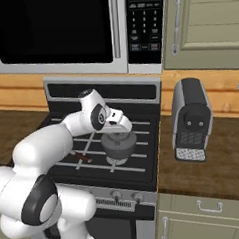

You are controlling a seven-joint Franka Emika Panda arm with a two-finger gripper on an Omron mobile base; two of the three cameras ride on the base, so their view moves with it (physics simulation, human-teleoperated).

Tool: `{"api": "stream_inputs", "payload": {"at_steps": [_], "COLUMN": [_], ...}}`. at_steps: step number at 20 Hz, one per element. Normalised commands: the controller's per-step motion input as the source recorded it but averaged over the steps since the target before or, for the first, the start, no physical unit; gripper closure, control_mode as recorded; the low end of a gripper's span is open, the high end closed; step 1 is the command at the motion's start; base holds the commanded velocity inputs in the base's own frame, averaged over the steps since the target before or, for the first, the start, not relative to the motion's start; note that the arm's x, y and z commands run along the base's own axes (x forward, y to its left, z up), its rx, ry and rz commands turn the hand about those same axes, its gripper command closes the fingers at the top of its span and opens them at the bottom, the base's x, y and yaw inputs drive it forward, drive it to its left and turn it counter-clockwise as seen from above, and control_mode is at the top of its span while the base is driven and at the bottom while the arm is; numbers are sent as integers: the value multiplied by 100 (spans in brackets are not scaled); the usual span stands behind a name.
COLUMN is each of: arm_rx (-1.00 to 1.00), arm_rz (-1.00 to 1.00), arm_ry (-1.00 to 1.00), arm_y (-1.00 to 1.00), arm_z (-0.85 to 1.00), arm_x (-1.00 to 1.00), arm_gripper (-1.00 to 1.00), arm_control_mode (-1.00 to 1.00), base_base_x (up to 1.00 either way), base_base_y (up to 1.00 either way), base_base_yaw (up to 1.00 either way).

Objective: Pick the kettle from the counter and place it on a stove burner. Then turn the burner on.

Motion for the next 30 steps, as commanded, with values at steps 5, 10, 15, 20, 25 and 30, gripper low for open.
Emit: {"api": "stream_inputs", "payload": {"at_steps": [5,10,15,20,25,30], "arm_rx": [0,0,1,3,12,13], "arm_rz": [0,0,4,6,3,5], "arm_ry": [-2,-9,-36,-39,-37,-31], "arm_y": [0,2,-30,-56,-76,-80], "arm_z": [22,46,35,10,-2,-42], "arm_x": [0,-33,-100,-100,-100,-100], "arm_gripper": [-100,-100,-100,-100,-100,-100], "arm_control_mode": [-100,-100,-100,-100,-100,-100], "base_base_x": [0,0,0,0,0,0], "base_base_y": [0,0,0,0,0,0], "base_base_yaw": [0,0,0,0,0,0]}}
